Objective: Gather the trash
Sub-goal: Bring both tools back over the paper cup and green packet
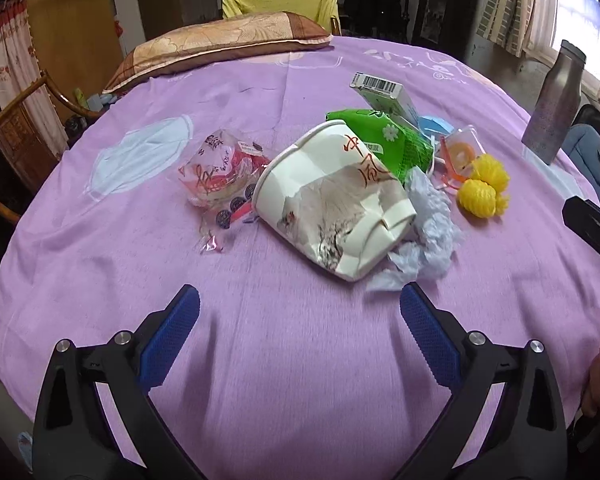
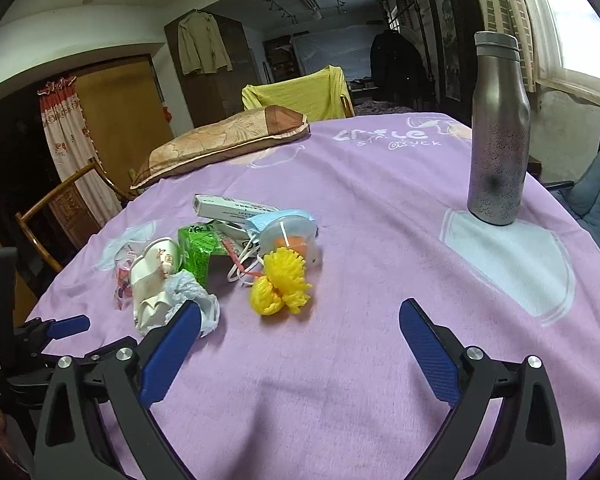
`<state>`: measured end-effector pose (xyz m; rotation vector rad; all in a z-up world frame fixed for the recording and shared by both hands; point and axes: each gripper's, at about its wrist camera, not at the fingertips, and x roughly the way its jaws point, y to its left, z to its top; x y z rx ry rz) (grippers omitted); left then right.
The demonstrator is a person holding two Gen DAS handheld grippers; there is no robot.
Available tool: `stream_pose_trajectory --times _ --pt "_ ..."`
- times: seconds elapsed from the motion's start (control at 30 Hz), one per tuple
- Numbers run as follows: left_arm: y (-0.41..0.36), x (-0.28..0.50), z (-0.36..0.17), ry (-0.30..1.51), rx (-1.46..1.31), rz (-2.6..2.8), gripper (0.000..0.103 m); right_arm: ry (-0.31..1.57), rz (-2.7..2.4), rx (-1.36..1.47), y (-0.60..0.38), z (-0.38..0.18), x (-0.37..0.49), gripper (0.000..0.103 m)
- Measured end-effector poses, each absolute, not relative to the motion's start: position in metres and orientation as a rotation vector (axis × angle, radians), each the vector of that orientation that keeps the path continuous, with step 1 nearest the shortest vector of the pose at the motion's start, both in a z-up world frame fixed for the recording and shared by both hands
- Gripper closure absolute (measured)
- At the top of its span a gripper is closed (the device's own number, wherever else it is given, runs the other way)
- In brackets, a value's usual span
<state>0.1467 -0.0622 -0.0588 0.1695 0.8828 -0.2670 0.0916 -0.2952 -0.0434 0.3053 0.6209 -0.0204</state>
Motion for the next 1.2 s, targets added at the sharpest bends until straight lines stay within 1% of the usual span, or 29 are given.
stream_pose_trajectory --times 0.13,0.23,0.53,0.97,1.2 --pt "-0.067 0.160 -0.060 0.878 0.177 -0.263 0.007 0.643 -0.059 0.291 -0.297 -0.048 0.101 0.005" --pt "-0.071 0.168 -0.059 0.883 0.167 -0.269 0.006 0.670 -0.015 0.341 -0.304 -0.052 0.106 0.005" --pt "-0.080 0.189 -0.051 0.867 0.166 -0.275 0.006 0.670 0.013 0.450 -0.320 -0.058 0.106 0.005" --pt "-0.116 0.189 -0.050 0.844 0.223 -0.320 0.006 0.671 0.044 0.514 -0.326 -0.060 0.105 0.005" --pt "-0.102 0.192 -0.058 0.849 0.282 -0.225 0.006 0.685 0.053 0.538 -0.329 -0.062 0.107 0.005"
